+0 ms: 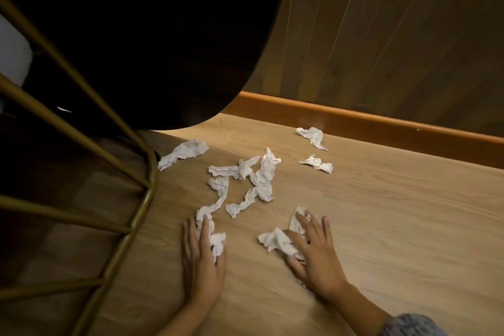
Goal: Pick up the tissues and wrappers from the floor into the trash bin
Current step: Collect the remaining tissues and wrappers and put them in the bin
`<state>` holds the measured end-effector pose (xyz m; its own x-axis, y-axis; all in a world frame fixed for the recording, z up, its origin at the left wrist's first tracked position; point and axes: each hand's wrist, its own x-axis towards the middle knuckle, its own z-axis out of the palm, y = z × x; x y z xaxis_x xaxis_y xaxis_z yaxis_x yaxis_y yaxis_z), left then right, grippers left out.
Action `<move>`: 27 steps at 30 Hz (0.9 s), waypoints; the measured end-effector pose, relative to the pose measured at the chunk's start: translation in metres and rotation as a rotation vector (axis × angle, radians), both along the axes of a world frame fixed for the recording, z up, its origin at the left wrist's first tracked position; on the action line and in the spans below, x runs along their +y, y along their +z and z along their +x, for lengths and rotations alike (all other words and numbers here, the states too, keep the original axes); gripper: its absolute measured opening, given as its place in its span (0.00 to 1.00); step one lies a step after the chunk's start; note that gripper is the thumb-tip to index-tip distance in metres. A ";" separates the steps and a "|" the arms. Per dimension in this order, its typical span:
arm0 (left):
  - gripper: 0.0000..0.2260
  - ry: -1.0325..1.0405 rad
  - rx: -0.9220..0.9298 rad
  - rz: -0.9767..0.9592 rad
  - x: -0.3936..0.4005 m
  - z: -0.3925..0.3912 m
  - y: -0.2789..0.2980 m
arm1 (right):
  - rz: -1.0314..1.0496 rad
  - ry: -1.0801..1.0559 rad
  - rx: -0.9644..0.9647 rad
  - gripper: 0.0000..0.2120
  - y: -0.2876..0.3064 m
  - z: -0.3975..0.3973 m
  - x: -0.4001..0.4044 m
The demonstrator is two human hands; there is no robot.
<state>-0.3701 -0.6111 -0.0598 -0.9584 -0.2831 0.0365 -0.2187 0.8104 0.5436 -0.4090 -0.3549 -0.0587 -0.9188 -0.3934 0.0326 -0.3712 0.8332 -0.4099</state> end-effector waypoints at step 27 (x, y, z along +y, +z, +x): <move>0.15 -0.399 0.207 0.184 -0.027 -0.122 0.000 | -0.404 -0.137 -0.118 0.15 0.020 -0.106 -0.098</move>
<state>-0.4918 -0.6386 -0.0602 -0.9713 0.0850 0.2222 0.2175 0.6955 0.6848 -0.5152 -0.4530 -0.0389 -0.9682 -0.2451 0.0506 -0.1999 0.6357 -0.7456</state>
